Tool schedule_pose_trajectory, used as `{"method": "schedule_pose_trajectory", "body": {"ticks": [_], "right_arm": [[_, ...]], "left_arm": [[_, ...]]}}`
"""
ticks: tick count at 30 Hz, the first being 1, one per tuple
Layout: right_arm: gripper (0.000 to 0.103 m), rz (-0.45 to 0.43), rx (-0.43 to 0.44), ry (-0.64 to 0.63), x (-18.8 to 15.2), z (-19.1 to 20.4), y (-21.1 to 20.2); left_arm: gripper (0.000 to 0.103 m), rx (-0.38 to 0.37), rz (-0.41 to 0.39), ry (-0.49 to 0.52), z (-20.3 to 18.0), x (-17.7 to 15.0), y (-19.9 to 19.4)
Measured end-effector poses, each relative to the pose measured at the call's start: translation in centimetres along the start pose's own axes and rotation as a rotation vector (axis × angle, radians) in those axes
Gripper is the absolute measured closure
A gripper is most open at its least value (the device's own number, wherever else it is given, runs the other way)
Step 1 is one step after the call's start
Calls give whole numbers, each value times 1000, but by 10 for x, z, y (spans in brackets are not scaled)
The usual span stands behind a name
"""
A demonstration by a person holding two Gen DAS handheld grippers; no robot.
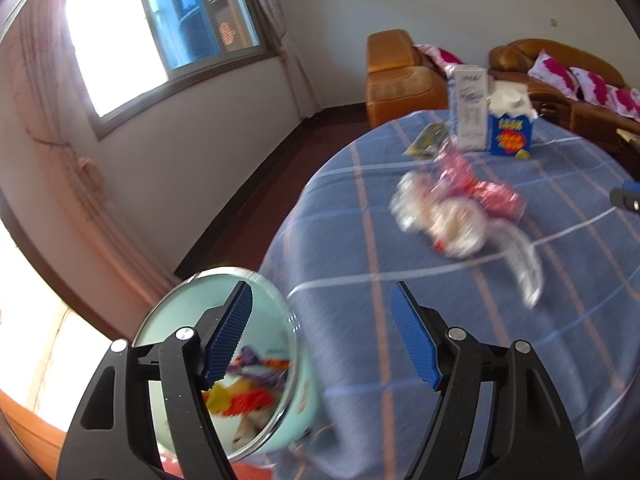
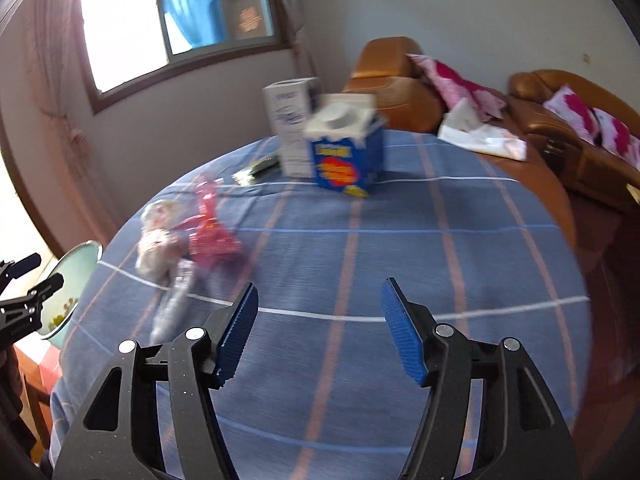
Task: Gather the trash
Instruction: 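Move the left gripper to the clear red-printed plastic bag and grasp it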
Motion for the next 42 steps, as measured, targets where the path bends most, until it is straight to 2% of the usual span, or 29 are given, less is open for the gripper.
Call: {"method": "schedule_pose_trajectory", "body": {"ticks": [5,10,13,15,18,20,24,26,28,30,32,34,37,42], "right_arm": [[39,-46,-46,47,-8,-31,-23],[39,-59,-124,90,-16,-59,-33],[39,-61,-132,115,-23,-69,-36],[37,-60,-134,110,-27,-69,-37],[32,-69,-136,107,-32,-66,-35],[32,-69,-122,106,-33,-64,-35],[29,-80,-116,89,-34,-59,-38],[29,-81,-107,95,-35,-58,-38],[29,-80,-97,95,-36,-56,-36],[29,-75,-93,90,-38,-53,-34],[28,-79,-103,72,-38,-49,-35],[28,-80,-102,73,-40,-48,-35],[28,-79,-107,73,-40,-48,-36],[28,-83,-107,80,-42,-49,-37]], "left_arm": [[31,-38,-18,23,-26,27,13],[30,-85,5,21,-50,35,24],[25,-110,12,31,-70,34,27],[18,-120,16,44,-84,37,31],[16,-106,44,87,-100,37,44],[16,-77,61,97,-95,33,50],[15,8,85,48,-51,23,55],[14,99,112,-15,-11,18,64],[14,128,132,-86,18,15,67],[14,132,122,-115,31,16,63],[14,108,94,-148,33,20,49],[11,50,58,-167,19,28,33],[8,-4,28,-125,-14,38,24],[7,-50,43,-43,-67,53,38]]}}
Point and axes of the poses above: each gripper's, at about its wrist camera, not at the fingertips, and y roughly the way its jaws point, z to its left, x to its top, the point moved 1 cm from there along y, roughly the way its jaws point, and after that the axes turned 5 degrees about x, right-handed, at the moved point
